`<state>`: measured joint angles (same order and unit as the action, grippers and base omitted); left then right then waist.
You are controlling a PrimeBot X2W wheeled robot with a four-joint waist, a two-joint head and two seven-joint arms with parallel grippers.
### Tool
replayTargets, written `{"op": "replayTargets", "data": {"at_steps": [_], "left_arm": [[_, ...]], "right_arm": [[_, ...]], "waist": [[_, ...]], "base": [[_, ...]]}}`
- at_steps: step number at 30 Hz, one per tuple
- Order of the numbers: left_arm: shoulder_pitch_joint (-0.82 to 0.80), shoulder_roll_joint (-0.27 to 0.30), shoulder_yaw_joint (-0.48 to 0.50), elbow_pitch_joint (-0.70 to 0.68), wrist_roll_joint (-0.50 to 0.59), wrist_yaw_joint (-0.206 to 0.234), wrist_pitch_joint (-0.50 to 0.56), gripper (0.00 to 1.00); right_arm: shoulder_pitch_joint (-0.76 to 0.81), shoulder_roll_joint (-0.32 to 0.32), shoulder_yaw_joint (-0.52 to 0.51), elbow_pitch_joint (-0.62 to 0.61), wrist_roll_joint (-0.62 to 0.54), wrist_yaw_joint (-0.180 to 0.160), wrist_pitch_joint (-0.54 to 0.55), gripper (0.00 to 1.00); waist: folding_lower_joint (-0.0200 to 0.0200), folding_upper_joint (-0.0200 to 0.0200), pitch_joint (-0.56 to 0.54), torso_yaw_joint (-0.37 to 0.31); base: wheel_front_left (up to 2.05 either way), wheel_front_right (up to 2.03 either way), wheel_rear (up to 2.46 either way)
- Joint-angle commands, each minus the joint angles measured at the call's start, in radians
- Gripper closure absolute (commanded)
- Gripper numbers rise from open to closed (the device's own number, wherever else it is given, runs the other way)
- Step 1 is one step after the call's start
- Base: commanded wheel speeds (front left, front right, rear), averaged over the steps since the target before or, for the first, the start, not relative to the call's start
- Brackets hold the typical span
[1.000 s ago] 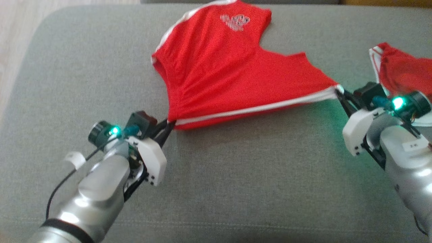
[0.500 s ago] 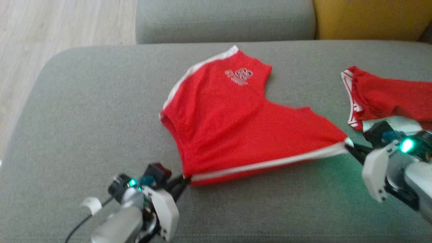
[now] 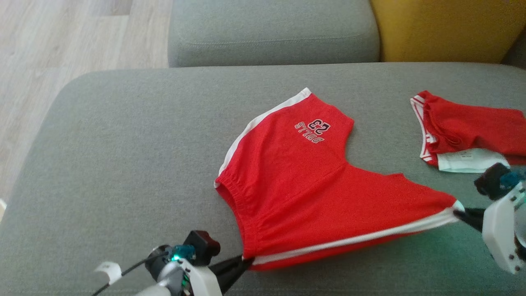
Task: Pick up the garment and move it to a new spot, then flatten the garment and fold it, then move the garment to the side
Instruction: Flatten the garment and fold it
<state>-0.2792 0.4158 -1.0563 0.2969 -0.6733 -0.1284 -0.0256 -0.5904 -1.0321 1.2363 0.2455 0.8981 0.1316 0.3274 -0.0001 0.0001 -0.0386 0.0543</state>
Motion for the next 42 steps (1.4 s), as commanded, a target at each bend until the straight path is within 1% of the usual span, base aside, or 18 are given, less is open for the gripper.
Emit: {"op": "replayTargets", "data": {"at_steps": [1, 5, 8, 12, 16, 22, 23, 24, 28, 34, 35, 36, 37, 42], "left_arm": [[-0.046, 0.038, 0.047, -0.029, -0.003, 0.01, 0.0, 1.0], [-0.07, 0.056, 0.08, -0.103, -0.01, 0.044, 0.008, 1.0], [-0.098, 0.056, 0.109, -0.142, -0.017, 0.062, 0.002, 1.0], [-0.147, 0.036, 0.133, -0.16, -0.021, 0.068, -0.001, 1.0], [-0.205, -0.005, 0.148, -0.137, -0.027, 0.065, -0.006, 1.0], [-0.301, -0.084, 0.169, -0.045, -0.04, 0.051, -0.031, 1.0], [-0.301, -0.084, 0.169, -0.045, -0.04, 0.051, -0.031, 1.0], [-0.333, -0.109, 0.172, -0.004, -0.044, 0.044, -0.038, 1.0], [-0.391, -0.153, 0.176, 0.08, -0.047, 0.032, -0.061, 1.0], [-0.463, -0.207, 0.164, 0.201, -0.041, 0.016, -0.102, 1.0], [-0.463, -0.207, 0.164, 0.201, -0.041, 0.016, -0.102, 1.0], [-0.484, -0.227, 0.159, 0.237, -0.042, 0.012, -0.116, 1.0], [-0.484, -0.227, 0.159, 0.237, -0.042, 0.012, -0.116, 1.0], [-0.536, -0.27, 0.147, 0.322, -0.05, 0.004, -0.146, 1.0]], "right_arm": [[-0.025, -0.052, -0.029, -0.009, 0.004, -0.001, 0.0, 1.0], [-0.082, -0.042, -0.06, -0.032, -0.018, -0.001, -0.001, 1.0], [-0.136, -0.028, -0.087, -0.035, -0.038, -0.001, 0.003, 1.0], [-0.218, -0.004, -0.111, -0.02, -0.066, -0.001, 0.008, 1.0], [-0.306, 0.022, -0.107, 0.01, -0.086, -0.001, 0.027, 1.0], [-0.454, 0.063, -0.076, 0.095, -0.117, -0.001, 0.034, 1.0], [-0.454, 0.063, -0.076, 0.095, -0.117, -0.001, 0.034, 1.0], [-0.498, 0.077, -0.055, 0.126, -0.124, -0.001, 0.035, 1.0], [-0.571, 0.106, -0.015, 0.184, -0.129, -0.001, 0.036, 1.0], [-0.634, 0.139, 0.027, 0.253, -0.139, -0.001, 0.045, 1.0], [-0.634, 0.139, 0.027, 0.253, -0.139, -0.001, 0.045, 1.0], [-0.649, 0.148, 0.033, 0.273, -0.141, -0.001, 0.045, 1.0], [-0.649, 0.148, 0.033, 0.273, -0.141, -0.001, 0.045, 1.0], [-0.68, 0.167, 0.041, 0.315, -0.158, -0.001, 0.048, 1.0]], "waist": [[0.0001, -0.0001, 0.005, 0.007], [0.0001, -0.0001, 0.021, 0.037], [0.0001, -0.0001, 0.05, 0.07], [0.0001, -0.0001, 0.103, 0.123], [0.0001, -0.0001, 0.164, 0.178], [0.0001, -0.0001, 0.257, 0.251], [0.0001, -0.0001, 0.257, 0.251], [0.0001, -0.0001, 0.282, 0.271], [0.0001, -0.0001, 0.326, 0.302], [0.0001, -0.0001, 0.378, 0.328], [0.0001, -0.0001, 0.378, 0.328], [0.0001, -0.0001, 0.394, 0.334], [0.0001, -0.0001, 0.394, 0.334], [0.0001, -0.0001, 0.432, 0.345]], "base": [[0.0, 0.0, 0.0], [0.0, 0.0, 0.0], [0.0, 0.0, 0.0], [0.0, 0.0, 0.0], [0.0, 0.0, 0.0], [0.0, 0.0, 0.0], [0.0, 0.0, 0.0], [0.0, 0.0, 0.0], [0.0, 0.0, 0.0], [0.0, 0.0, 0.0], [0.0, 0.0, 0.0], [0.0, 0.0, 0.0], [0.0, 0.0, 0.0], [0.0, 0.0, 0.0]]}}
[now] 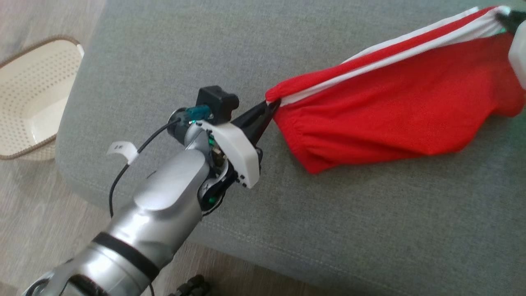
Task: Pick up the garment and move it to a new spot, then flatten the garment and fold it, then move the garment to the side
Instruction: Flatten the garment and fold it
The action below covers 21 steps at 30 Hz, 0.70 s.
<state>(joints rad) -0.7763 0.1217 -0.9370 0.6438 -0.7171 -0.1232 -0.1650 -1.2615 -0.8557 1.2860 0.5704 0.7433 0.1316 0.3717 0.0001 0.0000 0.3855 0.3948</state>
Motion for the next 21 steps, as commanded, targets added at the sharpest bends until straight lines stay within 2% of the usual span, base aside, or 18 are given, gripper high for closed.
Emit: {"op": "replayTargets", "data": {"at_steps": [1, 2, 3, 4, 5, 6, 7, 15, 18, 21], "left_arm": [[-0.049, 0.017, 0.025, -0.009, -0.007, -0.002, -0.012, 1.0], [-0.059, 0.01, 0.022, 0.008, -0.009, -0.003, -0.017, 1.0], [-0.069, 0.003, 0.02, 0.025, -0.011, -0.003, -0.021, 1.0], [-0.078, -0.004, 0.016, 0.042, -0.011, -0.004, -0.024, 1.0], [-0.088, -0.01, 0.013, 0.06, -0.011, -0.004, -0.027, 0.66], [-0.096, -0.015, 0.011, 0.077, -0.012, -0.005, -0.031, 0.04], [-0.112, -0.027, 0.009, 0.113, -0.014, -0.005, -0.04, 0.0], [-0.135, -0.05, 0.049, 0.213, -0.01, 0.034, -0.089, 0.0], [-0.12, -0.05, 0.103, 0.207, -0.019, 0.056, -0.095, 0.0], [-0.079, -0.031, 0.182, 0.138, 0.001, 0.081, -0.096, 0.0]], "right_arm": [[-0.014, -0.005, -0.008, -0.003, -0.007, -0.001, 0.004, 1.0], [-0.019, -0.001, -0.008, 0.004, -0.012, -0.001, 0.004, 1.0], [-0.024, 0.004, -0.007, 0.012, -0.016, -0.001, 0.002, 0.8], [-0.028, 0.009, -0.007, 0.02, -0.02, -0.001, -0.001, 0.29], [-0.034, 0.014, -0.007, 0.031, -0.025, -0.001, -0.006, 0.0], [-0.039, 0.02, -0.006, 0.043, -0.03, -0.001, -0.014, 0.0], [-0.043, 0.034, -0.006, 0.067, -0.039, -0.001, -0.028, 0.0], [-0.031, 0.111, -0.028, 0.234, -0.051, -0.001, -0.17, 0.0], [0.003, 0.147, -0.076, 0.306, -0.036, -0.001, -0.253, 0.0], [0.05, 0.192, -0.134, 0.371, -0.013, -0.001, -0.343, 0.0]], "waist": [[-0.0001, 0.0, 0.014, 0.006], [-0.0001, 0.0, 0.021, 0.007], [-0.0001, 0.0, 0.028, 0.008], [-0.0001, 0.0, 0.034, 0.008], [-0.0001, 0.0, 0.04, 0.008], [-0.0001, 0.0, 0.046, 0.008], [-0.0001, 0.0, 0.053, 0.007], [-0.0001, 0.0, 0.028, -0.019], [-0.0001, 0.0, -0.003, -0.035], [-0.0001, 0.0, -0.041, -0.054]], "base": [[0.0, 0.0, 0.0], [0.0, 0.0, 0.0], [0.0, 0.0, 0.0], [0.0, 0.0, 0.0], [0.0, 0.0, 0.0], [0.0, 0.0, 0.0], [0.0, 0.0, 0.0], [0.0, 0.0, 0.0], [0.0, 0.0, 0.0], [0.0, 0.0, 0.0]]}}
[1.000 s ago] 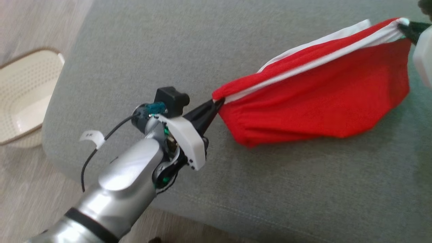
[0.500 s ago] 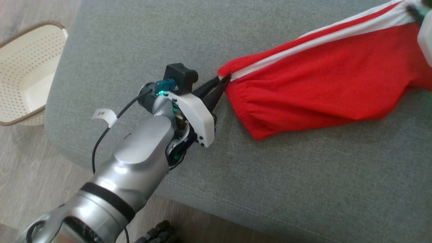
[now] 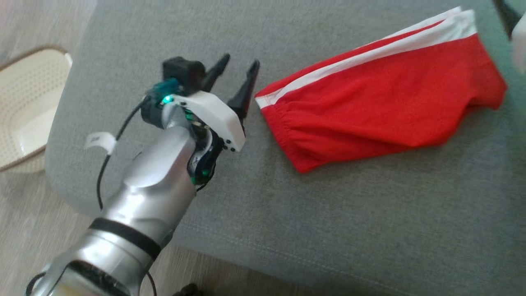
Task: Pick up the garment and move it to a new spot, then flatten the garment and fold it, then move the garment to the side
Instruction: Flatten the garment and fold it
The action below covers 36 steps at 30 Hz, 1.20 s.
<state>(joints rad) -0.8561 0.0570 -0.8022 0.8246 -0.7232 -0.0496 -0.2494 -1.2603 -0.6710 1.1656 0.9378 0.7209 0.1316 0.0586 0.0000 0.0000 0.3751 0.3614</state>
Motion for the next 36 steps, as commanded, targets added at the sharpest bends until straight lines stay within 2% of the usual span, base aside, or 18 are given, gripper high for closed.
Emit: {"op": "replayTargets", "data": {"at_steps": [1, 6, 10, 17, 21, 29, 36], "left_arm": [[0.024, 0.04, 0.074, -0.069, 0.015, 0.013, -0.012, 0.0], [0.155, 0.062, 0.222, -0.222, 0.069, 0.043, -0.012, 0.0], [0.273, 0.057, 0.33, -0.341, 0.123, 0.047, -0.012, 0.0], [0.431, 0.031, 0.464, -0.463, 0.187, 0.03, -0.012, 0.0], [0.525, 0.014, 0.538, -0.517, 0.228, 0.011, -0.012, 0.0], [0.695, -0.005, 0.623, -0.583, 0.299, -0.026, -0.012, 0.0], [0.797, -0.006, 0.634, -0.634, 0.286, -0.036, -0.012, 0.0]], "right_arm": [[0.067, 0.023, -0.031, 0.019, 0.015, -0.001, -0.062, 0.0], [0.146, 0.098, -0.121, 0.082, 0.057, -0.001, -0.2, 0.0], [0.205, 0.151, -0.187, 0.108, 0.082, -0.001, -0.283, 0.0], [0.308, 0.215, -0.299, 0.09, 0.095, -0.001, -0.319, 0.0], [0.406, 0.237, -0.44, 0.012, 0.074, -0.001, -0.32, 0.0], [0.68, 0.304, -0.724, -0.129, -0.087, -0.001, -0.32, 0.0], [0.905, 0.392, -0.966, -0.306, -0.323, -0.001, -0.32, 0.0]], "waist": [[0.0, 0.0, -0.047, -0.029], [0.0, 0.0, -0.116, -0.073], [0.0, 0.0, -0.17, -0.112], [0.0, 0.0, -0.241, -0.168], [0.0, 0.0, -0.282, -0.199], [0.0, 0.0, -0.34, -0.242], [0.0, 0.0, -0.361, -0.263]], "base": [[0.0, 0.0, 0.0], [0.0, 0.0, 0.0], [0.0, 0.0, 0.0], [0.0, 0.0, 0.0], [0.0, 0.0, 0.0], [0.0, 0.0, 0.0], [0.0, 0.0, 0.0]]}}
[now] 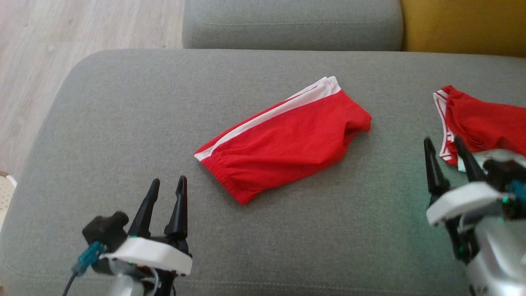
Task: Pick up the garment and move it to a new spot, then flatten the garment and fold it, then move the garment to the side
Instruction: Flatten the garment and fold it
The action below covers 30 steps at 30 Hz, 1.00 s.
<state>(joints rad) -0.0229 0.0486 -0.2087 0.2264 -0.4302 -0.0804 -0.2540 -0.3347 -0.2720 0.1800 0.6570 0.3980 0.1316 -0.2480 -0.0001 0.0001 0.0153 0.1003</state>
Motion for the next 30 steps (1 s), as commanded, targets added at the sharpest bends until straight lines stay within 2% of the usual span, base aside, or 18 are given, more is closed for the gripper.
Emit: {"op": "replayTargets", "data": {"at_steps": [1, 4, 7, 13, 18, 19, 22, 30], "left_arm": [[-0.029, 0.002, 0.042, -0.041, -0.01, -0.004, -0.008, 0.0], [-0.015, 0.002, 0.047, -0.061, -0.015, 0.003, -0.008, 0.0], [-0.009, 0.002, 0.041, -0.074, -0.018, 0.008, -0.008, 0.0], [-0.033, 0.002, 0.024, -0.083, -0.024, 0.011, -0.008, 0.0], [-0.052, 0.002, 0.011, -0.083, -0.024, 0.011, -0.008, 0.0], [-0.061, 0.002, 0.002, -0.081, -0.027, 0.012, -0.008, 0.0], [-0.075, 0.002, -0.018, -0.078, -0.033, 0.013, -0.008, 0.0], [-0.106, 0.002, -0.067, -0.082, -0.052, 0.021, -0.008, 0.0]], "right_arm": [[0.006, 0.009, -0.009, -0.05, -0.032, -0.001, -0.014, 0.0], [0.076, 0.043, -0.071, -0.114, -0.142, -0.001, -0.014, 0.0], [0.123, 0.084, -0.12, -0.151, -0.201, -0.001, -0.014, 0.0], [0.135, 0.136, -0.161, -0.21, -0.229, -0.001, 0.029, 0.0], [0.097, 0.173, -0.182, -0.221, -0.114, -0.001, 0.104, 0.0], [0.066, 0.184, -0.193, -0.215, -0.043, -0.001, 0.153, 0.0], [0.012, 0.193, -0.219, -0.192, 0.046, -0.001, 0.227, 0.0], [-0.143, 0.197, -0.346, -0.064, 0.123, -0.001, 0.367, 0.0]], "waist": [[0.0001, -0.0001, -0.003, -0.004], [0.0001, -0.0001, -0.005, -0.008], [0.0001, -0.0001, -0.003, -0.01], [0.0001, -0.0001, 0.024, 0.008], [0.0001, -0.0001, 0.058, 0.036], [0.0001, -0.0001, 0.077, 0.056], [0.0001, -0.0001, 0.109, 0.093], [0.0001, -0.0001, 0.178, 0.188]], "base": [[0.0, 0.0, 0.0], [0.0, 0.0, 0.0], [0.0, 0.0, 0.0], [0.0, 0.0, 0.0], [0.0, 0.0, 0.0], [0.0, 0.0, 0.0], [0.0, 0.0, 0.0], [0.0, 0.0, 0.0]]}}
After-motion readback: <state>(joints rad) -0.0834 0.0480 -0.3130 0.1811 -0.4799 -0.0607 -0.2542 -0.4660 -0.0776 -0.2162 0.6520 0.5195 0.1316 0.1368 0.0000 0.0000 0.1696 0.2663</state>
